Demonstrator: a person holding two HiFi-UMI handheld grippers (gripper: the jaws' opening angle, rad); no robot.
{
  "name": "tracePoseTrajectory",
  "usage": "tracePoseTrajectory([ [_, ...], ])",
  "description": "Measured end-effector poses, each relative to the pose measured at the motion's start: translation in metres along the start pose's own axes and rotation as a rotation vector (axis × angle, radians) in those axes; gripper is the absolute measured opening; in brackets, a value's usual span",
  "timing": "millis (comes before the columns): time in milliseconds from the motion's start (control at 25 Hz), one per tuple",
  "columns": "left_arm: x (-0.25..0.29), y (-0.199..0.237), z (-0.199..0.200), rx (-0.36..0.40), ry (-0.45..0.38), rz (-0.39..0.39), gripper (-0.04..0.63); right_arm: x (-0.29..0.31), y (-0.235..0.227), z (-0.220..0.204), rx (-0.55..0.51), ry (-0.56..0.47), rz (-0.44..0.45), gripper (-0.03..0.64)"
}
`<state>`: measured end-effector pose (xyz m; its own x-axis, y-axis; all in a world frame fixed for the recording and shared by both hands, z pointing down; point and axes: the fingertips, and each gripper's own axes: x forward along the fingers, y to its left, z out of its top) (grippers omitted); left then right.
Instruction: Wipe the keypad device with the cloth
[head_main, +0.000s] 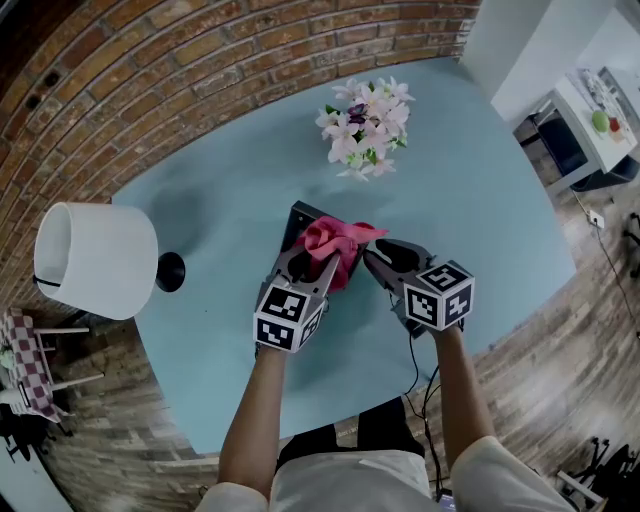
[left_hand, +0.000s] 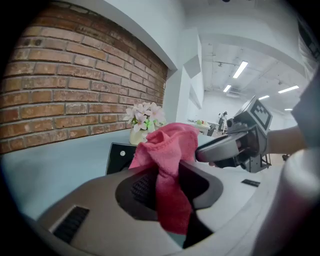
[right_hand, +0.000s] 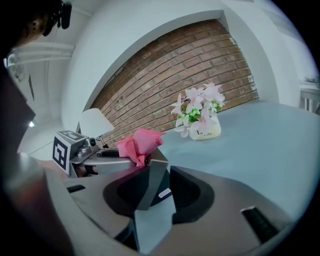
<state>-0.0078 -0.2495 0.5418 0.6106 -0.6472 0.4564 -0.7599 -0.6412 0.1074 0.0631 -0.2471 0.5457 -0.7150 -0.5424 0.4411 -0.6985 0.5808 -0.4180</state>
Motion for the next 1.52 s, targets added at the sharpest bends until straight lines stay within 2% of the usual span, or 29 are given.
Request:
tracePoseTrajectory([
  [320,-0.006,-0.004,-0.031,-0.022,0.04,0.001,0.152,0.0,-0.001,0.0,0.013,-0.015,-0.003,0.133],
  [440,-0.008,-0.007,-0.048,-0.036,0.066,0.001,0.15,0.001,-0.002,0.001,0.019,-0.024,-0.011,0.114],
  [640,-0.003,-0.017,-0.08,-0.042,0.139,-0.022,0.15,0.01,0.007,-0.009,-0.02,0.027,0.002,0.11],
  [880,-0.003,-0.018,-0.081,-0.042,0.149,-0.024,0.15,0.008,0.006,-0.009,0.003,0.015,-0.003,0.11],
  [1040,-0.017,-0.019,-0.052,-0.036,0.077,-0.035,0.149,-0.004,0.002,-0.003,0.014,-0.008,-0.021,0.11],
  [1240,-0.025,-0.026,0.032,-0.002,-0.099,-0.041,0.149,-0.026,-0.002,0.003,0.014,-0.036,-0.056,0.11],
  [1320,-0.021,-0.026,0.058,0.002,-0.141,-0.026,0.149,-0.033,-0.003,0.005,0.015,-0.044,-0.066,0.11],
  [1400,-0.009,-0.023,0.07,0.006,-0.141,-0.005,0.149,-0.04,-0.004,0.005,0.019,-0.048,-0.075,0.11],
  [1520,0.014,-0.02,0.067,0.006,-0.102,0.014,0.149,-0.047,-0.006,0.002,0.033,-0.051,-0.082,0.11],
])
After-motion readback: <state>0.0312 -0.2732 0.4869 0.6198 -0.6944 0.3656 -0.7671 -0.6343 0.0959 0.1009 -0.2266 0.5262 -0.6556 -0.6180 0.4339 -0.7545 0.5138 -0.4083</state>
